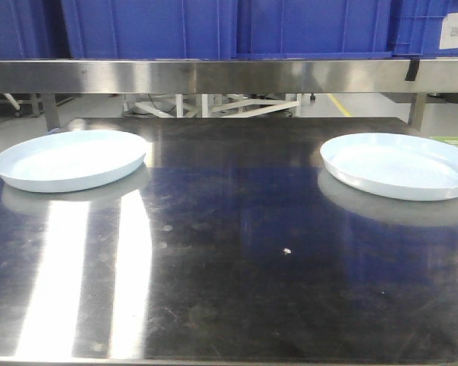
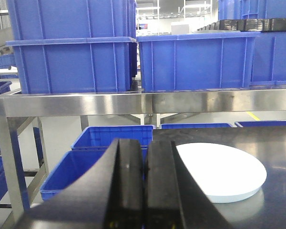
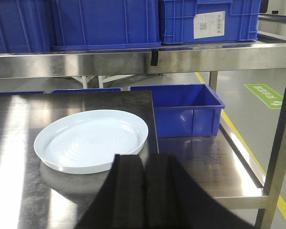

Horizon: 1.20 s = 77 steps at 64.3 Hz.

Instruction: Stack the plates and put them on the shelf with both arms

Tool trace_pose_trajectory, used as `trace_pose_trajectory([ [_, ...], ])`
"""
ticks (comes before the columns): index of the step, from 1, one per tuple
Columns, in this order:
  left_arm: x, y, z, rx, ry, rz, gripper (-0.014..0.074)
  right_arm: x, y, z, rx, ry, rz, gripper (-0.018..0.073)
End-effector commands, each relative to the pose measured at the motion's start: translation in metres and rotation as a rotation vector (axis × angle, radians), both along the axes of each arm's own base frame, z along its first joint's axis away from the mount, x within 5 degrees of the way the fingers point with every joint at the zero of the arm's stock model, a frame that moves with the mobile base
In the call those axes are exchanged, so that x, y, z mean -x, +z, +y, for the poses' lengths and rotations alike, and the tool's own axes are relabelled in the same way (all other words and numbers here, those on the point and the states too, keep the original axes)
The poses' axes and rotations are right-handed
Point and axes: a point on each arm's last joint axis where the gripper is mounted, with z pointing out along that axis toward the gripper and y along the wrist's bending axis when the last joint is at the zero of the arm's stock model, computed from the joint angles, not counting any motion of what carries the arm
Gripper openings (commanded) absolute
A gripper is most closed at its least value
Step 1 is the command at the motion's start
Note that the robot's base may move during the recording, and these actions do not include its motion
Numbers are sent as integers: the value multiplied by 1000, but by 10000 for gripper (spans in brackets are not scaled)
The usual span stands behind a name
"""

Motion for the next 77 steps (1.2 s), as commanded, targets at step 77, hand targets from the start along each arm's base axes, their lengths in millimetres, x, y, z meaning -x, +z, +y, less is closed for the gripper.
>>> trace_pose_trajectory([
  [77,-219,70,-39,375,-188,1076,83,2,9,0,16,-2,-108,30],
])
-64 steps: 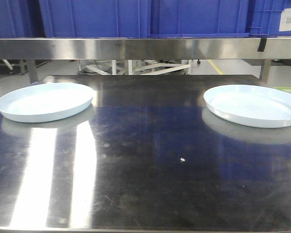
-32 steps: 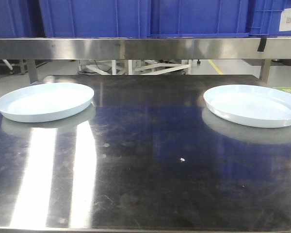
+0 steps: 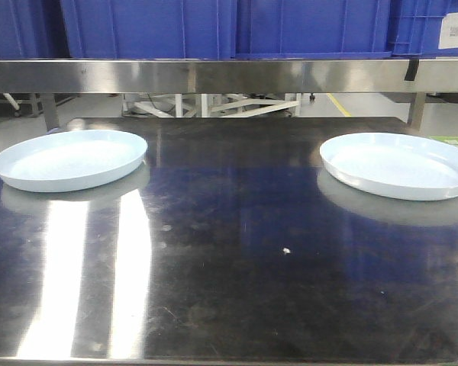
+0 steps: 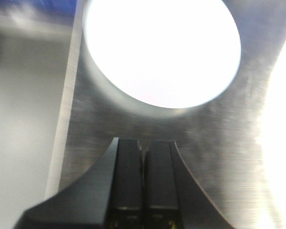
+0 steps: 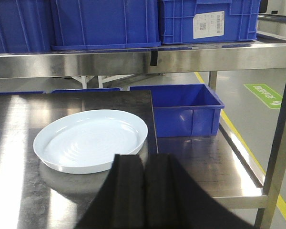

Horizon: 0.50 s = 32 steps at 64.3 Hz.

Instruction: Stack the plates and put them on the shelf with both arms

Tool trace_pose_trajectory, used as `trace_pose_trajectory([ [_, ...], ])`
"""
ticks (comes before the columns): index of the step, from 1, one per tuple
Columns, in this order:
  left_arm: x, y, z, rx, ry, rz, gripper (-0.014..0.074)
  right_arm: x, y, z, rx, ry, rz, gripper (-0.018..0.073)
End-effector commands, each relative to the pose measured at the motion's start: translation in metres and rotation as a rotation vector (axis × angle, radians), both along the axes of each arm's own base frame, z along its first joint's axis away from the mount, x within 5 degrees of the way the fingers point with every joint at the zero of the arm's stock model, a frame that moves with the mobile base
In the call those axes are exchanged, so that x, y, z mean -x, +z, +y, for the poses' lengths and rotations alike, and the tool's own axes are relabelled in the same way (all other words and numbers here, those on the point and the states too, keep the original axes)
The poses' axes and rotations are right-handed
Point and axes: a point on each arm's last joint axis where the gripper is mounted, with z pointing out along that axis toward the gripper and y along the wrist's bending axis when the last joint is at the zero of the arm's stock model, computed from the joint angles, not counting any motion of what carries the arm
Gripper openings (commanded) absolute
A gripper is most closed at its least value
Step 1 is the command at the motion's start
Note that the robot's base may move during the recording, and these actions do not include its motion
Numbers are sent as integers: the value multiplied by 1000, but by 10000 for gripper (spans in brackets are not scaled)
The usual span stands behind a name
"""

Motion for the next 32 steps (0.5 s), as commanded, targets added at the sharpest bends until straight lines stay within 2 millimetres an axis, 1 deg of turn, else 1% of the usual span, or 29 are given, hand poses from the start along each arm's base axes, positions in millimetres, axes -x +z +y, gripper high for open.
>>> trace_pose_trajectory([
  [1,-24,7,-7,109,24,19,83,2,9,0,16,-2,-108,30],
  [6,-45,-5,-12,142,13,105,83,2,9,0,16,-2,-108,30],
  [13,-69,-10,-11,149,-8,170,83,2,9,0,16,-2,-108,30],
  [18,-85,-3,-6,154,-17,185,83,2,9,0,16,-2,-108,30],
  [22,-94,7,-1,151,-24,178,83,2,9,0,16,-2,-108,30],
  [28,-103,19,13,117,-18,162,83,2,9,0,16,-2,-108,30],
  [32,-109,21,26,101,9,152,83,2,9,0,16,-2,-108,30],
])
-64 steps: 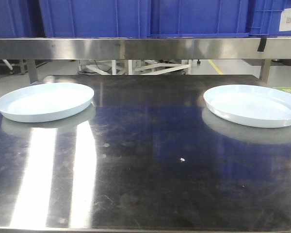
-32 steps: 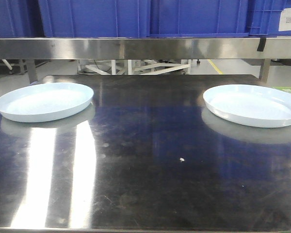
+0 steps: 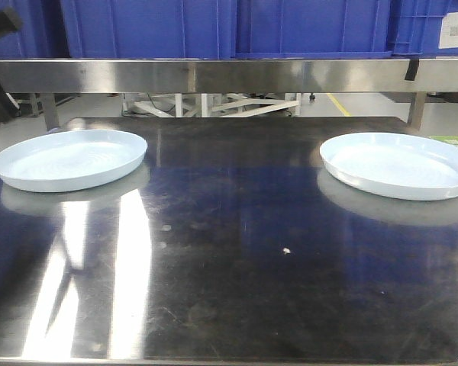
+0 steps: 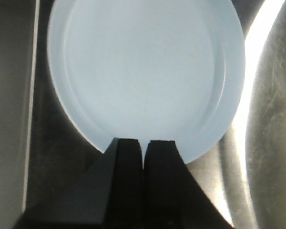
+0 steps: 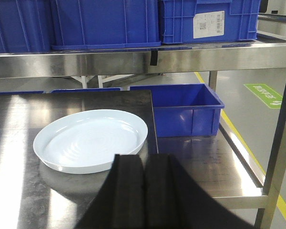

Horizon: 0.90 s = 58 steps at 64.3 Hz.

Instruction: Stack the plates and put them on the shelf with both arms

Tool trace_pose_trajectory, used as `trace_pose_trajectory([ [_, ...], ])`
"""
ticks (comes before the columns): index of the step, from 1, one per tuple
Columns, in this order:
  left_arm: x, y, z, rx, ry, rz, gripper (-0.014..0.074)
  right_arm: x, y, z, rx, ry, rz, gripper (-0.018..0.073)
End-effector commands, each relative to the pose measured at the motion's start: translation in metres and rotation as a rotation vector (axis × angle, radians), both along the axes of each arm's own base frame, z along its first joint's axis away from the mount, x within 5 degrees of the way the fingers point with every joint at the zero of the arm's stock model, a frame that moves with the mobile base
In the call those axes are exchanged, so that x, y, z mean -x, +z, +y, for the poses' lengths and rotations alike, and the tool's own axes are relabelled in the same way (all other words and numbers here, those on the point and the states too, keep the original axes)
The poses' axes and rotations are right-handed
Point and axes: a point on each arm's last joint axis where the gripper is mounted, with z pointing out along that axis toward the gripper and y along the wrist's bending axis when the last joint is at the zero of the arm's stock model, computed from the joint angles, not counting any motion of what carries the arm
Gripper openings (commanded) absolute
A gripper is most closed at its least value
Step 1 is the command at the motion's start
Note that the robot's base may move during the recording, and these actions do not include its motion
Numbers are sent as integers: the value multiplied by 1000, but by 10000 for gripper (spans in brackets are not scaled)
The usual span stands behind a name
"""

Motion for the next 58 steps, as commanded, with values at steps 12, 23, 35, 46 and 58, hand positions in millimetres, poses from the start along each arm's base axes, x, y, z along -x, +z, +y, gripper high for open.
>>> trace_pose_trajectory([
  [12,-19,12,34,-74,61,-54,83,2,9,0,16,-2,-108,30],
  [23,-31,-10,39,-86,81,-34,122,2,9,0,16,-2,-108,30],
  [35,-37,-22,37,-53,92,-10,304,2,9,0,16,-2,-108,30],
  [46,-41,-23,33,-48,98,-31,342,2,9,0,16,-2,-108,30],
  [58,-46,-23,17,-55,72,-67,342,2,9,0,16,-2,-108,30],
])
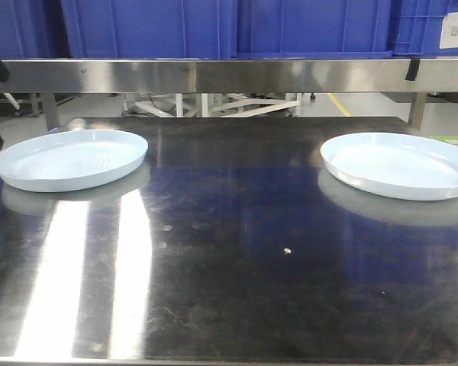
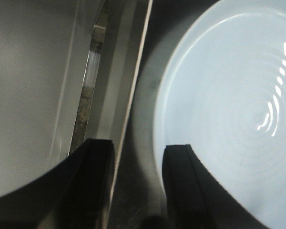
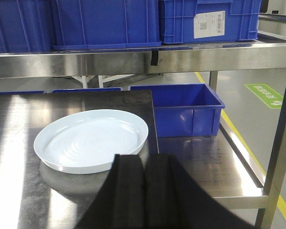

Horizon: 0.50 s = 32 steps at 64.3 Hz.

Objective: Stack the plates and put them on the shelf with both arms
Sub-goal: 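Lower the left gripper onto the rim of the plate nearer the left arm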

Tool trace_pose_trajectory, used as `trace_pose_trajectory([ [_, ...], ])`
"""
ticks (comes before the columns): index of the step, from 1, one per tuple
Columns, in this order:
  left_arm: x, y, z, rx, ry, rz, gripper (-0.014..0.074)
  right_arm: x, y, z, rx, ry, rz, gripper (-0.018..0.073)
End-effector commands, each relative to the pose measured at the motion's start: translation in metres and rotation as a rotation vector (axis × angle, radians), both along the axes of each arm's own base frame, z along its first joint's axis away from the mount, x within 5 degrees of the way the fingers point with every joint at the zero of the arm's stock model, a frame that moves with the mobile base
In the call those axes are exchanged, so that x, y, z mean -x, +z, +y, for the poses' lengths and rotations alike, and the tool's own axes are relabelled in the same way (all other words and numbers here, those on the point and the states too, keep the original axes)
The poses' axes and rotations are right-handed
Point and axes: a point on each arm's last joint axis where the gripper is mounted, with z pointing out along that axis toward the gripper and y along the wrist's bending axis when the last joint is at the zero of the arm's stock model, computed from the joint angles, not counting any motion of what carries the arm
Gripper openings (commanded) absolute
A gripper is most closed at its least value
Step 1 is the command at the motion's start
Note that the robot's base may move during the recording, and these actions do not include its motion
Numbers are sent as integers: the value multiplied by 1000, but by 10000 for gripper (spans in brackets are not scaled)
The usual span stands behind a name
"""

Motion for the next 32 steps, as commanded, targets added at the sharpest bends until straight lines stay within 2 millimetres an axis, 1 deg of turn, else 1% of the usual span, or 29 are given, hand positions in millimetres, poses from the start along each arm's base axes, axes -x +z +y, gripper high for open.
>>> trace_pose_trajectory([
  [1,-5,27,-11,23,10,-107,342,2,9,0,16,-2,-108,30],
  [9,-8,16,-16,30,-3,-70,342,2,9,0,16,-2,-108,30],
  [32,-9,11,-16,14,4,-52,342,2,9,0,16,-2,-108,30],
])
